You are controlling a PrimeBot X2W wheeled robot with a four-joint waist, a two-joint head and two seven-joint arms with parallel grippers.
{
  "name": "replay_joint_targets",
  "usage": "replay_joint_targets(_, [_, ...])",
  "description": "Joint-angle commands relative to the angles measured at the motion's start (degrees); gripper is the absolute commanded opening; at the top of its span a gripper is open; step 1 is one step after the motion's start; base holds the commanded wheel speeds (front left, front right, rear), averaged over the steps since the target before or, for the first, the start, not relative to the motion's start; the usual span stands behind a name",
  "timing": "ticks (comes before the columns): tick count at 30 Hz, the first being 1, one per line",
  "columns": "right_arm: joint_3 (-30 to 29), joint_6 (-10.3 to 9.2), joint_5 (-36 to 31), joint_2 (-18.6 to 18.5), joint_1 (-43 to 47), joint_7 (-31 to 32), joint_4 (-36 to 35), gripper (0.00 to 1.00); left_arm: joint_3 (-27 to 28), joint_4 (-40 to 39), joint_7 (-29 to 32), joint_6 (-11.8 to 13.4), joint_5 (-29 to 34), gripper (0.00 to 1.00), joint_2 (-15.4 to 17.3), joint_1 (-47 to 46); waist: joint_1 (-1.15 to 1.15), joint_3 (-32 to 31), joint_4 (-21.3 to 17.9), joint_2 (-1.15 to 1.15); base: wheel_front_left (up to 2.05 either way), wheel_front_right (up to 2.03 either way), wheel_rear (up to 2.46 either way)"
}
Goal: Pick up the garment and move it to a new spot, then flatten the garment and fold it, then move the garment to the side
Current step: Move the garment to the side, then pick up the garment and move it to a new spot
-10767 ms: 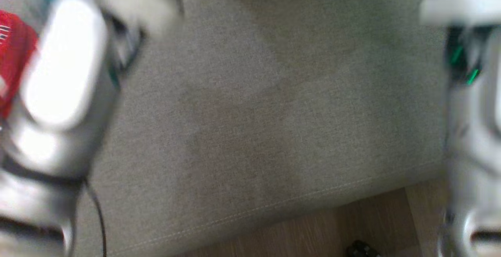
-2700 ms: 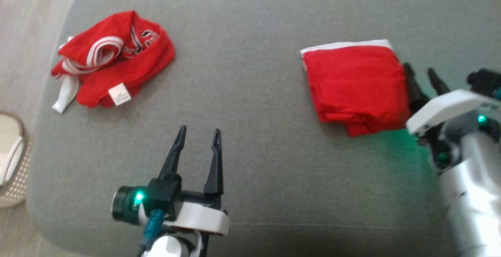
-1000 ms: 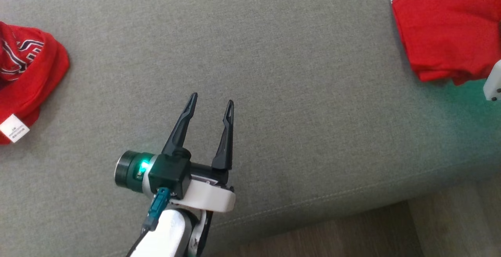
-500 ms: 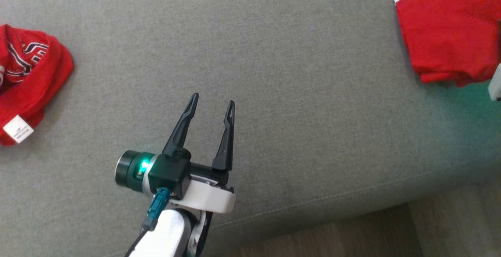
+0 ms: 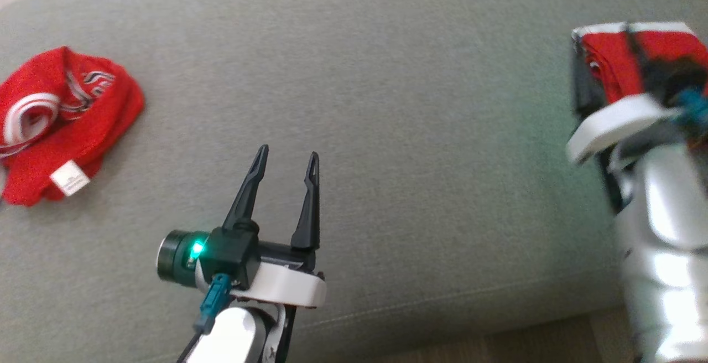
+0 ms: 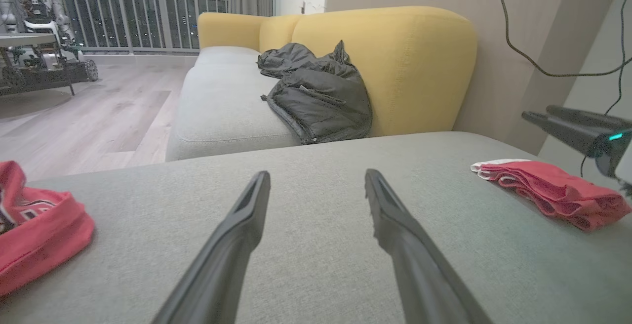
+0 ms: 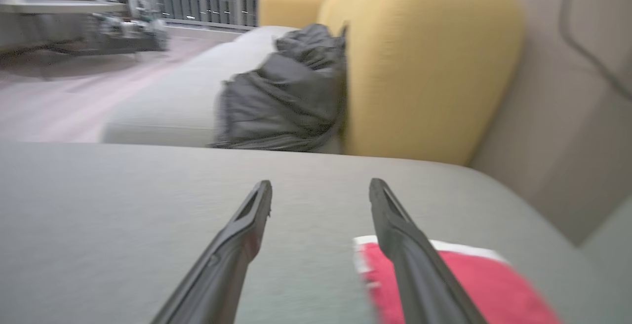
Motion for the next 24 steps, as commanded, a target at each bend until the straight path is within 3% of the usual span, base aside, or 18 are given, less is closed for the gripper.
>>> replay_joint_targets(1, [3.0,-0.02,1.9,1.0,1.5,-0.5,-3.9,1.0,2.2,-2.1,-0.3,0.7,-0.5,1.0,0.1,-0.4,0.0,-2.0,2.5,0.0,0.0,0.0,0.0])
replay_joint_targets(8, [9.9,-0.02,7.7,3.3,10.9,1.1,-11.4,1.0,3.3,-2.6,-0.3,2.3,-1.2,1.0,0.1,1.3,0.0,-4.5,9.8,0.0,0.0,0.0,0.0])
replay_joint_targets(15, [10.8,-0.02,9.2,3.9,16.5,2.9,-14.0,1.0,4.2,-3.2,-0.3,3.3,-2.1,1.0,0.1,2.9,0.0,-5.5,17.1,0.0,0.0,0.0,0.0])
replay_joint_targets(24, [10.3,-0.02,9.1,4.2,20.7,4.3,-17.8,1.0,10.0,-2.5,-0.3,2.6,-1.2,1.0,0.3,-0.2,0.0,-5.2,21.1,0.0,0.0,0.0,0.0])
